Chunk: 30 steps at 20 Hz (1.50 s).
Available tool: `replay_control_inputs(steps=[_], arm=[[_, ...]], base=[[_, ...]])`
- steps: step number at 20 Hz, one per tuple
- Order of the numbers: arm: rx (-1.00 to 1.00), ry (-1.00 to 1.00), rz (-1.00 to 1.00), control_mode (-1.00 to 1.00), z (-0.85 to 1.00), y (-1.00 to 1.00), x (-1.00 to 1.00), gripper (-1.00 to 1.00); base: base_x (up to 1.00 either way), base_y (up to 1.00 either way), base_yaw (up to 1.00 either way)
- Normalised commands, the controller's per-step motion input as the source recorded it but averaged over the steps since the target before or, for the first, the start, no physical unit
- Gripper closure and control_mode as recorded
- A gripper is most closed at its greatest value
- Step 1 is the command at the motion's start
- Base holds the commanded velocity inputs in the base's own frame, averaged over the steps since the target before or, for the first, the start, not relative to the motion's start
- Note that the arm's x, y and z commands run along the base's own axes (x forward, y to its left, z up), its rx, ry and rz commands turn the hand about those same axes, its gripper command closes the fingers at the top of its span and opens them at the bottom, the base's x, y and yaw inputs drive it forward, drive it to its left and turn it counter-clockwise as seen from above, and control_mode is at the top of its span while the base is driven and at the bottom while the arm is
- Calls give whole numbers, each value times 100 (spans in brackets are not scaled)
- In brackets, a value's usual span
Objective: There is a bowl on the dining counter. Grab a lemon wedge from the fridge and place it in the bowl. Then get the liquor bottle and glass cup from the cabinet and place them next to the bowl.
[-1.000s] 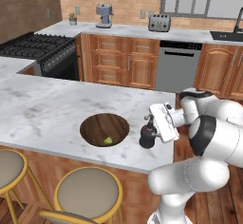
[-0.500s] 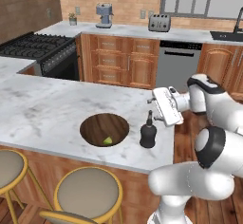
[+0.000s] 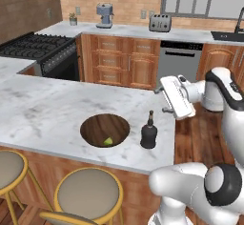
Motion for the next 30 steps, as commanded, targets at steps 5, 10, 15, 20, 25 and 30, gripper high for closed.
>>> replay_control_inputs(steps=[5,10,15,20,25,30], arm=[[0,13,-25,-100,77,16,-73,-100],[0,33,-32,-100,59,12,-52,-100],[0,44,-41,-100,21,15,-54,-100],[0,49,-43,-100,19,8,-53,-100],[-1,46,-45,-100,30,6,-30,-100],[-5,15,-26,-100,7,23,-1,-100]], base=[[0,0,0],[0,0,0],[0,0,0],[0,0,0],[0,0,0],[0,0,0]])
